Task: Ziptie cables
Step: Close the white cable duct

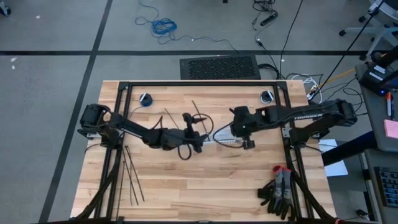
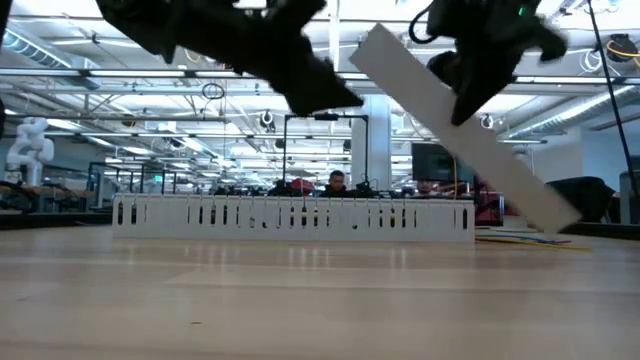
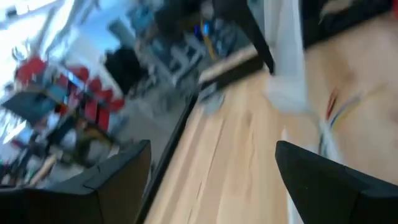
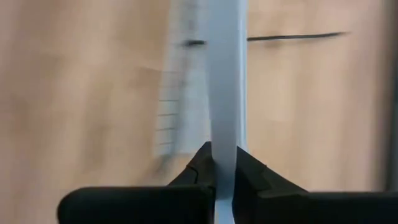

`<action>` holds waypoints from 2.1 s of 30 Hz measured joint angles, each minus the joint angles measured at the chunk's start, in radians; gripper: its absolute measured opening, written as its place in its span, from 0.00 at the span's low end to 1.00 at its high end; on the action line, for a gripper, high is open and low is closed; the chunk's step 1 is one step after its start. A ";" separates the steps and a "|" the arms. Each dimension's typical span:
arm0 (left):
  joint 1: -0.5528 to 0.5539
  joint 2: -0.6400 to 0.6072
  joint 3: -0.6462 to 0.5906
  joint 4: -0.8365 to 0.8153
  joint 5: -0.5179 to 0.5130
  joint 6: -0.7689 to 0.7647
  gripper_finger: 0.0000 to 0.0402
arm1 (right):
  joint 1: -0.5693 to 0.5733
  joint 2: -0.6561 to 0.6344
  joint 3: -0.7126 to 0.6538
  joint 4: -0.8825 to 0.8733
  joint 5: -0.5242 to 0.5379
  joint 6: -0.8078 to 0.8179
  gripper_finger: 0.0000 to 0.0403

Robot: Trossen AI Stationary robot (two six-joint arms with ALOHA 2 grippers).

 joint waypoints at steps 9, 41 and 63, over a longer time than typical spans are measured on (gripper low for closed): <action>-0.045 0.000 0.000 0.083 0.025 0.003 0.85 | -0.074 0.002 0.080 -0.128 -0.140 0.016 0.02; 0.135 -0.008 0.000 0.076 0.485 -0.392 0.33 | -0.103 0.061 0.057 -0.043 -0.145 -0.055 0.02; 0.194 -0.007 0.000 0.080 0.490 -0.470 0.01 | -0.102 0.061 0.057 0.005 0.049 0.045 0.08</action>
